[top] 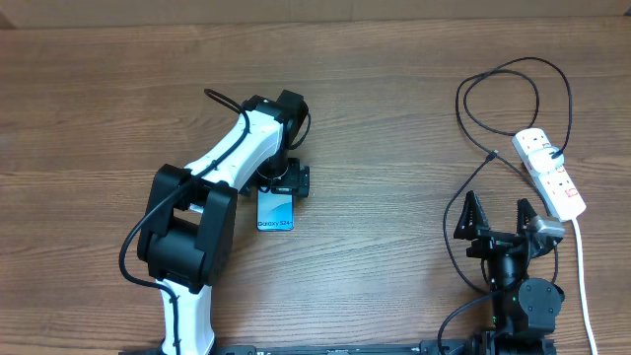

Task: Plug charger to phone and switch on socket
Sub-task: 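Lower the left gripper and grasp the phone's bottom edge, then lift the phone with the left gripper and tilt it upright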

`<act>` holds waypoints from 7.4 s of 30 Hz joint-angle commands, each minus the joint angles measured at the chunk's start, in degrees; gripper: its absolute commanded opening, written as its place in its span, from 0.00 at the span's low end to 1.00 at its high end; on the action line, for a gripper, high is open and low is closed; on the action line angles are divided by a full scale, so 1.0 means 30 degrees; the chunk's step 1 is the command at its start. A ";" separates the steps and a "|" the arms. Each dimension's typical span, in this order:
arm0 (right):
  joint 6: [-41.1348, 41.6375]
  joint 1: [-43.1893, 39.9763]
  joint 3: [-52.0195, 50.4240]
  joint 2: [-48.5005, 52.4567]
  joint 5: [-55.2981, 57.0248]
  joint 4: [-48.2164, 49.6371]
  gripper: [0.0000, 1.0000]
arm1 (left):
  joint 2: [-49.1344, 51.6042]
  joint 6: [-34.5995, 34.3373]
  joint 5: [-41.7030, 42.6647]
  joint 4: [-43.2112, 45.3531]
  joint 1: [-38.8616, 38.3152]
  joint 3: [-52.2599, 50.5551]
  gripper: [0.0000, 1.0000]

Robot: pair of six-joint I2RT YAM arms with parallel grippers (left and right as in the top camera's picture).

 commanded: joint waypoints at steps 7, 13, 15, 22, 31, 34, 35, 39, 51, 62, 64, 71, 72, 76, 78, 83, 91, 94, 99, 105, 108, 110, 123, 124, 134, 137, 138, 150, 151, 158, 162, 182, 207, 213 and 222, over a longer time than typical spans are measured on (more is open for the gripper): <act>-0.0087 0.0102 -0.0204 -0.0189 0.0051 0.0117 1.00 | 0.0153 0.0138 0.0255 0.0874 0.0029 -0.0306 1.00; -0.0080 0.0102 -0.0204 -0.0182 0.0051 0.0117 1.00 | 0.0153 -0.0874 0.0240 0.1064 0.0153 -0.0918 1.00; -0.0087 0.0102 -0.0204 -0.0189 0.0051 0.0117 1.00 | 0.0153 -0.1056 0.0248 0.1188 0.0160 -0.1195 1.00; -0.0080 0.0102 -0.0204 -0.0189 0.0051 0.0117 1.00 | 0.0153 -0.1311 0.1399 0.3162 0.0160 -0.3184 1.00; -0.0080 0.0102 -0.0204 -0.0182 0.0051 0.0117 1.00 | 0.0153 -0.1479 0.0510 0.3679 0.0160 -0.4022 1.00; -0.0087 0.0102 -0.0204 -0.0189 0.0051 0.0117 1.00 | 0.0153 -0.1479 -0.0765 0.3963 0.0160 -0.4022 1.00; -0.0080 0.0102 -0.0204 -0.0189 0.0051 0.0117 1.00 | 0.0153 -0.1472 -0.1013 0.4087 0.0160 -0.4022 1.00; -0.0080 0.0102 -0.0204 -0.0189 0.0051 0.0117 1.00 | 0.0153 -0.1472 -0.1122 0.4634 0.0160 -0.4022 1.00; -0.0087 0.0102 -0.0204 -0.0182 0.0051 0.0117 1.00 | 0.0153 -0.1479 -0.1472 0.5217 0.0160 -0.4022 1.00; -0.0087 0.0102 -0.0204 -0.0189 0.0051 0.0117 1.00 | 0.0160 -0.2069 -0.1260 0.4590 0.0160 -0.4044 0.96; -0.0080 0.0102 -0.0204 -0.0182 0.0051 0.0117 1.00 | 0.0160 -0.2069 -0.1253 0.4561 0.0160 -0.4044 0.92; -0.0080 0.0102 -0.0204 -0.0189 0.0051 0.0117 1.00 | 0.0160 -0.2069 -0.1260 0.4532 0.0160 -0.4044 0.84; -0.0080 0.0102 -0.0204 -0.0182 0.0051 0.0117 1.00 | 0.0160 -0.2062 -0.1260 0.4524 0.0160 -0.4044 0.82; -0.0087 0.0102 -0.0204 -0.0182 0.0051 0.0117 1.00 | 0.0160 -0.2069 -0.1260 0.4532 0.0160 -0.4044 0.80; -0.0087 0.0102 -0.0204 -0.0182 0.0051 0.0117 1.00 | 0.0160 -0.2069 -0.1260 0.4554 0.0160 -0.4044 0.73; -0.0080 0.0102 -0.0204 -0.0182 0.0051 0.0117 1.00 | 0.0160 -0.2098 -0.1260 0.4583 0.0160 -0.4044 0.70; -0.0087 0.0102 -0.0204 -0.0189 0.0051 0.0117 1.00 | 0.0160 -0.2200 -0.1202 0.4641 0.0160 -0.4036 0.60; -0.0080 0.0102 -0.0204 -0.0189 0.0051 0.0117 1.00 | 0.0160 -0.2193 -0.1202 0.4554 0.0160 -0.3949 0.59; -0.0080 0.0102 -0.0204 -0.0182 0.0051 0.0117 1.00 | 0.0160 -0.2193 -0.1195 0.3585 0.0160 -0.3002 0.59; -0.0080 0.0102 -0.0204 -0.0189 0.0051 0.0117 1.00 | 0.0160 -0.2193 -0.0750 0.2470 0.0160 -0.1326 0.58; -0.0080 0.0102 -0.0204 -0.0189 0.0051 0.0117 1.00 | 0.0160 -0.2200 -0.0357 0.1902 0.0160 -0.0619 0.57; -0.0087 0.0102 -0.0204 -0.0189 0.0051 0.0117 1.00 | 0.0160 -0.2200 -0.0117 0.1523 0.0160 -0.0233 0.57; -0.0087 0.0102 -0.0204 -0.0189 0.0051 0.0117 1.00 | 0.0160 -0.3024 0.4707 0.0670 0.0160 0.0860 0.55; -0.0080 0.0102 -0.0204 -0.0182 0.0051 0.0117 1.00 | 0.0160 -0.3402 0.5005 0.0656 0.0160 0.0860 0.54; -0.0080 0.0102 -0.0204 -0.0189 0.0051 0.0117 1.00 | 0.0160 -0.5049 0.8094 0.0656 0.0175 0.0867 0.53; -0.0087 0.0102 -0.0204 -0.0189 0.0051 0.0117 1.00 | 0.0146 -0.5034 0.9020 0.0503 0.0328 0.0925 0.52; -0.0087 0.0102 -0.0204 -0.0182 0.0051 0.0117 1.00 | 0.0131 -0.4954 0.9275 0.0386 0.0423 0.0984 0.51; -0.0087 0.0102 -0.0204 -0.0189 0.0051 0.0117 1.00 | 0.0117 -0.2273 0.9726 -0.4452 0.2266 0.4160 0.41; -0.0080 0.0102 -0.0204 -0.0189 0.0051 0.0117 1.00 | 0.0095 -0.2091 0.9675 -0.4867 0.2339 0.4554 0.41; -0.0080 0.0102 -0.0204 -0.0189 0.0051 0.0117 1.00 | -0.0423 -0.1304 0.9027 -0.6696 0.2535 0.6623 0.42; -0.0087 0.0102 -0.0204 -0.0182 0.0051 0.0117 1.00 | -0.1268 -0.0911 0.7934 -0.7890 0.2696 0.7635 0.42; -0.0080 0.0102 -0.0204 -0.0189 0.0051 0.0117 1.00 | -0.8138 -0.0554 0.8087 -1.0207 0.4051 0.8765 0.43; -0.0080 0.0102 -0.0204 -0.0189 0.0051 0.0117 1.00 | -0.8480 -0.2463 1.0907 -0.7468 0.4007 0.2455 0.45; -0.0087 0.0102 -0.0204 -0.0182 0.0051 0.0117 1.00 | -0.8480 -0.1821 1.4979 -0.7461 0.4022 0.2448 0.47; -0.0087 0.0102 -0.0204 -0.0182 0.0051 0.0117 1.00 | -0.8480 -0.1836 1.8622 -0.7031 0.4109 0.2448 0.47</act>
